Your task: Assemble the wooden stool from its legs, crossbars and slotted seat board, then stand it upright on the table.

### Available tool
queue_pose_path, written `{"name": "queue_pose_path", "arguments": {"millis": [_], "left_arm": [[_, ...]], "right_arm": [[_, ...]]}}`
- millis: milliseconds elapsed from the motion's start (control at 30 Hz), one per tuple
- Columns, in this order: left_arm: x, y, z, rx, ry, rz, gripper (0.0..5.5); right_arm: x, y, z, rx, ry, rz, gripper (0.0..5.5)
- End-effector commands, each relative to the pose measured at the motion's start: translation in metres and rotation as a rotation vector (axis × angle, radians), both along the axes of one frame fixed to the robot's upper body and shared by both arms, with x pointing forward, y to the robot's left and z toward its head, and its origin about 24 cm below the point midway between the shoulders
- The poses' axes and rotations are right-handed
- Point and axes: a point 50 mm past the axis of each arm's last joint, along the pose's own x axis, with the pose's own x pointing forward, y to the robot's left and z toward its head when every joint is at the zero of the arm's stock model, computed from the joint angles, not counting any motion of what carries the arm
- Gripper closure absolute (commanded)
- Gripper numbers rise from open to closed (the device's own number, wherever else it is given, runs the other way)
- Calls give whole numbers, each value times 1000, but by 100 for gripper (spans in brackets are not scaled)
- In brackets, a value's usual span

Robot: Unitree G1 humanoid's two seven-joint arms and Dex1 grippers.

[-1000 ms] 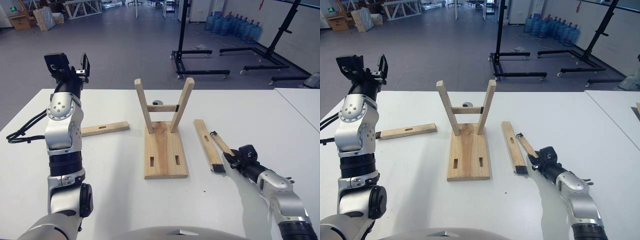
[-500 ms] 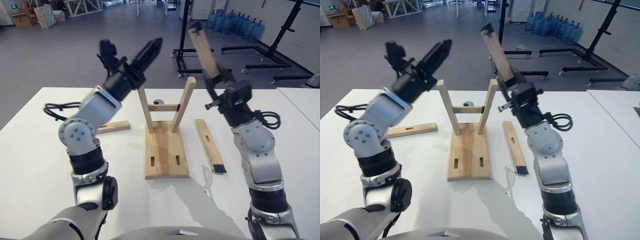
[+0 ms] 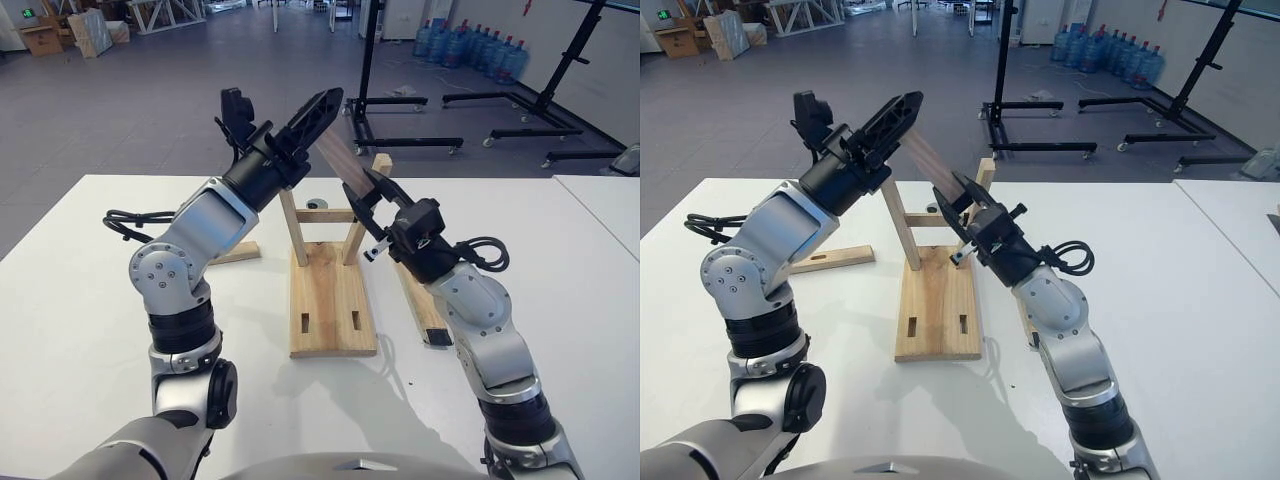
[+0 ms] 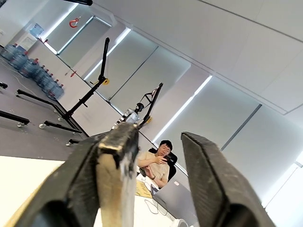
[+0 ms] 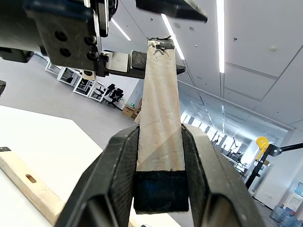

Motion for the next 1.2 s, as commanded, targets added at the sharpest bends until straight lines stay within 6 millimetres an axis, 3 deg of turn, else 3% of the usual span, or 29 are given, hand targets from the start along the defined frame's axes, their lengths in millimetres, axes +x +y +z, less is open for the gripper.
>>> {"name": "queue_pose_path", "arguments": {"millis": [33, 267, 467, 600, 667, 733, 800, 867, 900, 933, 1000, 1067, 1133, 1200], "left_arm": [[-3, -1, 7, 14, -42, -5, 372], [-1, 0, 3, 38, -40, 8, 475], [-2, 3, 3, 35, -55, 5, 494], [0, 6, 5, 27, -76, 30, 511], [4, 14, 14, 10, -110, 78, 511], [9, 32, 35, -4, -190, 179, 511], [12, 68, 68, -26, -299, 353, 511], [21, 124, 91, 79, -390, 661, 511], [26, 145, 92, 184, -408, 792, 511], [41, 162, 78, 372, -388, 919, 511], [72, 181, 18, 758, -278, 1007, 511], [92, 186, -59, 907, -90, 931, 511], [95, 188, -121, 987, 75, 882, 511], [89, 189, -165, 1058, 198, 842, 511]], "right_arm": [[-2, 0, -3, -6, 19, 3, 420], [-1, 1, -3, 19, 31, 2, 420], [-1, 0, -6, 90, 103, 19, 420], [-3, 1, -5, 134, 153, 60, 324], [-3, 0, -5, 159, 170, 64, 316], [-1, -2, -6, 167, 181, 48, 316], [1, -8, -9, 169, 191, 6, 316], [2, -18, -11, 184, 199, -53, 316], [3, -22, -11, 190, 200, -73, 316], [3, -26, -12, 196, 200, -99, 316], [3, -30, -13, 196, 200, -132, 316], [4, -32, -14, 195, 203, -148, 316], [5, -31, -16, 192, 208, -148, 316], [5, -31, -17, 184, 212, -149, 316]]}}
